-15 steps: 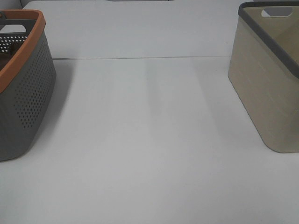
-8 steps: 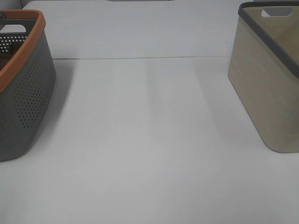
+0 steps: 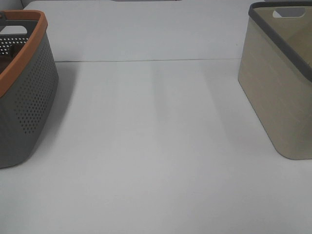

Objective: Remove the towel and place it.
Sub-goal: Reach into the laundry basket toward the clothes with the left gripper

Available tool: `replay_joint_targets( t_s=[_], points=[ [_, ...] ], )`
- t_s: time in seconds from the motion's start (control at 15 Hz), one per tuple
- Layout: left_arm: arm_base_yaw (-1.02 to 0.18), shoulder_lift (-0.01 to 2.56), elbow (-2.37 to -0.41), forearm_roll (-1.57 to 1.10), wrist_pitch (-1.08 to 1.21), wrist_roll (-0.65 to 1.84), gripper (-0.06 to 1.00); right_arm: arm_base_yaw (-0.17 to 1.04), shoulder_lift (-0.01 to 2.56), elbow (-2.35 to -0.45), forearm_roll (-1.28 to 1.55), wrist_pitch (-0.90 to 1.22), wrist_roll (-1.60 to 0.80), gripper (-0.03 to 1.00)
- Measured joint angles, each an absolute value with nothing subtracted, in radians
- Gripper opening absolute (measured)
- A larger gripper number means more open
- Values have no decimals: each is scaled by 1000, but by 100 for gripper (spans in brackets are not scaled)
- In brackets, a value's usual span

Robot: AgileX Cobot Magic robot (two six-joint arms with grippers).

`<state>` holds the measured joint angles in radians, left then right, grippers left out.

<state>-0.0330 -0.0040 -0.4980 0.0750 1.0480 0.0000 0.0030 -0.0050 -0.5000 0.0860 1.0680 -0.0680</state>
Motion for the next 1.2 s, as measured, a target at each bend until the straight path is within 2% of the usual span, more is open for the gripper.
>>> replay_joint_targets(
  t_s=[1.2],
  points=[
    [-33, -4, -498, 75, 1048, 0, 90, 3, -5, -500, 86, 1068, -68, 76]
  ],
)
